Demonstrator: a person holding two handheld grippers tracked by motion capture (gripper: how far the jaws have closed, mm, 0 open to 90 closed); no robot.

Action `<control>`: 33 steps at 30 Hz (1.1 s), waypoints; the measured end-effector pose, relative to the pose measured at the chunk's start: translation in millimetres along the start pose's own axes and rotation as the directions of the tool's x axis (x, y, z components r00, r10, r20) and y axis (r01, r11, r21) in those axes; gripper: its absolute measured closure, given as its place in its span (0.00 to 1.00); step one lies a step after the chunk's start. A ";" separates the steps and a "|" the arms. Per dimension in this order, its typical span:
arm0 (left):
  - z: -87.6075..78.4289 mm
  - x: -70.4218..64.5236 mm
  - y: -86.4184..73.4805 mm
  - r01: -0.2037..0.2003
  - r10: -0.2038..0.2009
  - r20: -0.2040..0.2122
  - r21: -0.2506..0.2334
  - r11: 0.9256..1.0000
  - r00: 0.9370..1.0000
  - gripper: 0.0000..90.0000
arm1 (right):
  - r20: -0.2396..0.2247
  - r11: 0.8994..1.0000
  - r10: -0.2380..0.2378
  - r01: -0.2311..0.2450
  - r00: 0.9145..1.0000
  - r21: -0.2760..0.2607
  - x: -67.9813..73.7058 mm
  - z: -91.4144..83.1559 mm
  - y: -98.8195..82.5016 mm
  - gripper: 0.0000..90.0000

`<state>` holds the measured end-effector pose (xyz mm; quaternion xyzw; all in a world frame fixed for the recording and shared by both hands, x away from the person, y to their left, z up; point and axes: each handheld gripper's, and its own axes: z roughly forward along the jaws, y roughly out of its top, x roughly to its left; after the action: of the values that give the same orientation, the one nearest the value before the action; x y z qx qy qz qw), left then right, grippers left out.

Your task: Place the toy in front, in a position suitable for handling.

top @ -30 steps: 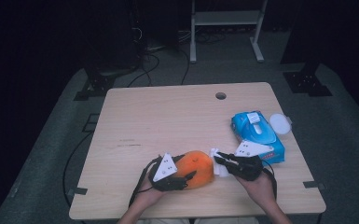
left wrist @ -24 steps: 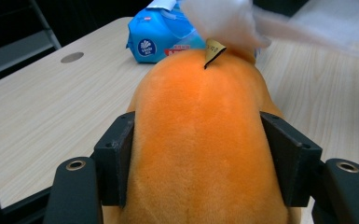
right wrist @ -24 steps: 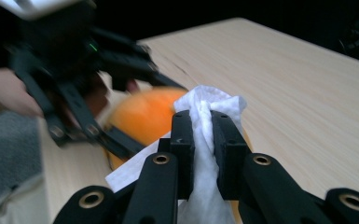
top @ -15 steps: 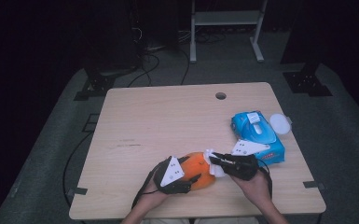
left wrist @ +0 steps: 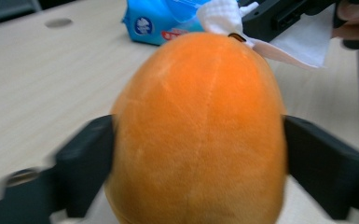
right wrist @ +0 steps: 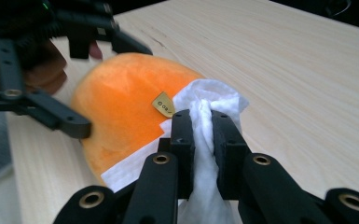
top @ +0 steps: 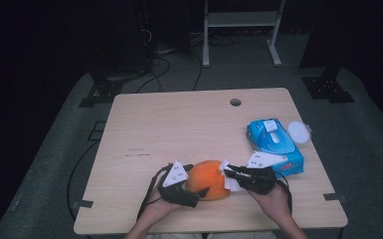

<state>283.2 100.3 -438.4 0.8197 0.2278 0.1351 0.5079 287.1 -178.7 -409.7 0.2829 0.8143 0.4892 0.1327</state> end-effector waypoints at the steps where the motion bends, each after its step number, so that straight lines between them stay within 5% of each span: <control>1: -0.7 0.4 0.5 -0.004 0.004 -0.009 0.006 1.000 1.000 0.24 | -0.005 1.000 0.010 -0.010 1.000 -0.002 0.0 0.7 -0.1 0.89; 5: -0.9 -5.1 4.7 -0.039 0.039 -0.032 0.003 0.999 0.999 0.36 | 0.015 0.999 -0.023 0.024 1.000 -0.037 7.4 -3.3 8.0 0.89; 7: 1.2 -12.5 8.0 -0.086 0.086 -0.040 0.002 0.996 0.995 0.37 | -0.023 0.996 -0.051 0.049 0.998 -0.071 15.5 -4.7 13.4 0.89; 11: 5.7 -28.0 11.2 -0.190 0.191 -0.062 0.020 0.982 0.980 0.37 | -0.072 0.990 -0.129 0.125 0.989 -0.064 40.2 5.3 17.6 0.89; 13: 4.8 -26.8 10.0 -0.173 0.174 -0.054 0.011 0.985 0.983 0.38 | -0.051 0.987 -0.154 0.151 0.987 -0.052 40.3 5.6 18.9 0.89; 17: 5.8 -23.1 8.7 -0.152 0.152 -0.046 -0.004 0.988 0.987 0.34 | -0.001 0.993 -0.108 0.107 0.994 -0.043 21.0 -0.9 15.4 0.89; 20: 7.7 -18.9 8.6 -0.096 0.095 -0.044 -0.025 0.995 0.995 0.21 | 0.004 0.998 -0.056 0.056 0.998 -0.042 8.3 -3.6 8.8 0.89; 23: 7.5 -14.8 7.5 -0.049 0.049 -0.024 -0.020 0.999 0.999 0.19 | 0.011 0.997 -0.073 0.074 0.997 -0.031 11.0 -3.7 11.2 0.89; 27: 6.4 -20.9 11.2 -0.090 0.089 -0.040 -0.027 0.996 0.995 0.32 | 0.002 0.992 -0.117 0.117 0.993 -0.041 25.4 -3.4 19.2 0.89; 31: 11.0 -35.8 16.0 -0.177 0.176 -0.059 -0.019 0.984 0.983 0.34 | -0.072 0.981 -0.192 0.190 0.979 -0.040 54.4 9.2 23.9 0.89; 33: 11.1 -36.9 14.7 -0.189 0.188 -0.070 -0.010 0.982 0.980 0.35 | -0.068 0.979 -0.203 0.202 0.977 -0.023 57.4 14.1 23.7 0.89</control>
<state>259.9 67.3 -429.9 0.8282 0.1652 0.2125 0.4915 255.7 -126.1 -392.4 0.1800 0.8390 0.4893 0.1555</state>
